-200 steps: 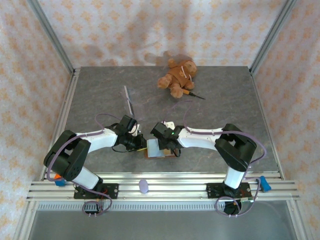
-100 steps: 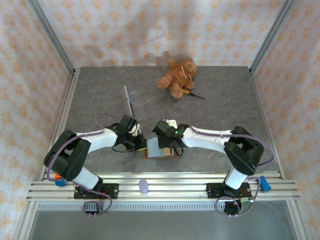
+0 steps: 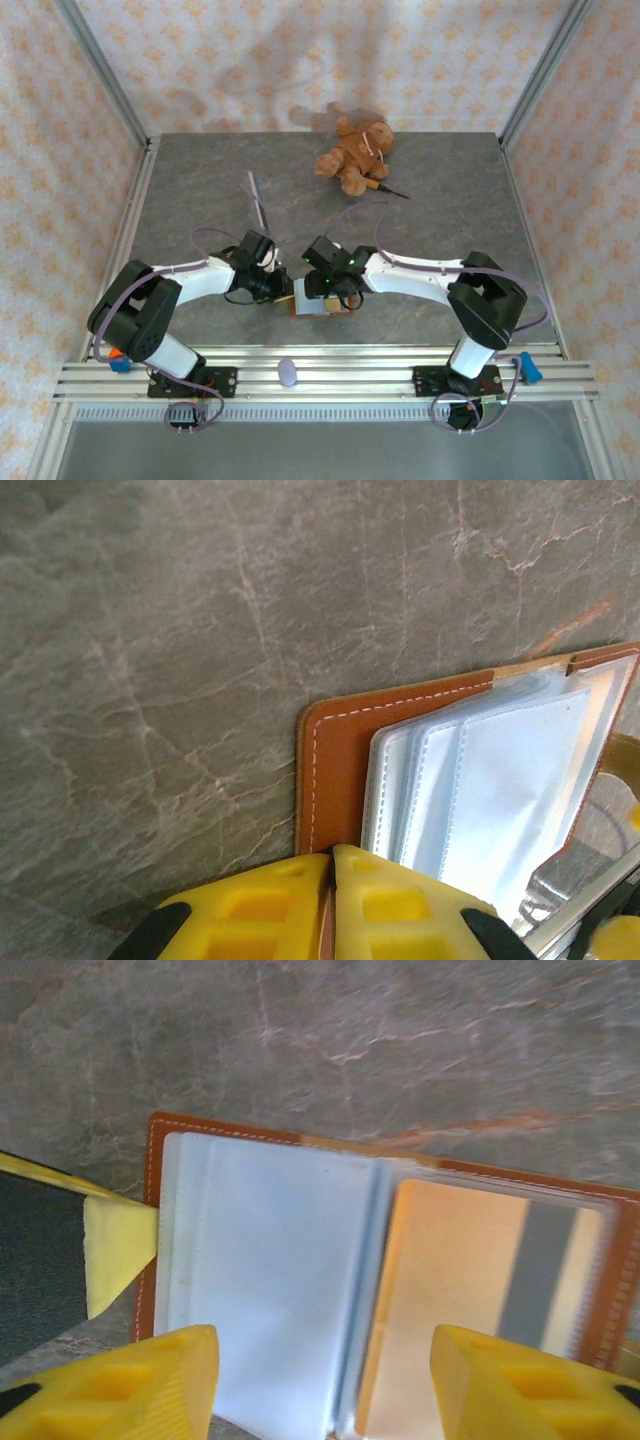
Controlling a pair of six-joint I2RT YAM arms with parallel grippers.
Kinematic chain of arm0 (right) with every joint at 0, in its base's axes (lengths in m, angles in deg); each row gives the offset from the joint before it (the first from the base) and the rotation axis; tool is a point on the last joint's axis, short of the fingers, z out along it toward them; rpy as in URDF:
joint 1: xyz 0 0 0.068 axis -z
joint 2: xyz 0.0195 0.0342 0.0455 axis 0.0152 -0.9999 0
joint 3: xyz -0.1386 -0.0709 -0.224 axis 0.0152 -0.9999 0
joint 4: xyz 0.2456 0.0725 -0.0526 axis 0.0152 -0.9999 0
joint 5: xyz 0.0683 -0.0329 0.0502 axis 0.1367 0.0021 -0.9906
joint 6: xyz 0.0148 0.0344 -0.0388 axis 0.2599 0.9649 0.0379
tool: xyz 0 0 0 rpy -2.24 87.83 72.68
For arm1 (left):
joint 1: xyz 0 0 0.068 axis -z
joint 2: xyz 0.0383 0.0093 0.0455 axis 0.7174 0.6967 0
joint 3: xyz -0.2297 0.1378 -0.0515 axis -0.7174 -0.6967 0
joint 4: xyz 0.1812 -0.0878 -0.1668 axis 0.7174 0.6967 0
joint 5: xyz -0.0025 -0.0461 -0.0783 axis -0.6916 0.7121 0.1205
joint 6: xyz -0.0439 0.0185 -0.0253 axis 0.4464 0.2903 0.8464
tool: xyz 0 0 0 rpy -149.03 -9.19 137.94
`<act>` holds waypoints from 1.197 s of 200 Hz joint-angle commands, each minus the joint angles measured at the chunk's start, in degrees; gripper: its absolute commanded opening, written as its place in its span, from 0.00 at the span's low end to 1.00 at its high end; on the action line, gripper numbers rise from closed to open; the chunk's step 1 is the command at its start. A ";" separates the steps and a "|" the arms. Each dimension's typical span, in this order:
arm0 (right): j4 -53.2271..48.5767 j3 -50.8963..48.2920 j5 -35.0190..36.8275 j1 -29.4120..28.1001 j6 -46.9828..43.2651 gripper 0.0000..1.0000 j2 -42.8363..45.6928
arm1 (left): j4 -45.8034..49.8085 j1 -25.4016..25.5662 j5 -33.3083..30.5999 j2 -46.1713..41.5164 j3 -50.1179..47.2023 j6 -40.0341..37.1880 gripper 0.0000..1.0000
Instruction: Put the credit cards into the card holder
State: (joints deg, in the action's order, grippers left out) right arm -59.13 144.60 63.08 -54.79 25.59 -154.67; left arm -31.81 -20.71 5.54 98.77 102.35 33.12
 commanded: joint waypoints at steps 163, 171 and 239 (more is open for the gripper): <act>-12.47 24.29 21.49 7.23 -15.29 1.00 0.32 | 28.58 -9.84 -25.33 -21.53 24.81 -3.43 0.33; -14.64 26.90 21.49 8.03 -15.79 1.00 -1.33 | 29.04 -11.17 -27.98 -20.52 26.61 -3.70 0.36; -15.51 26.08 14.51 13.05 -17.87 1.00 -2.55 | 19.87 -18.89 -21.38 -3.93 34.58 -4.67 0.28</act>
State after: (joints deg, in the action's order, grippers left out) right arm -73.16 173.54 78.86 -43.62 8.30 -158.71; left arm -8.00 -38.66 -18.29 90.29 135.18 30.00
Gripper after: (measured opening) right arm 0.995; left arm 0.285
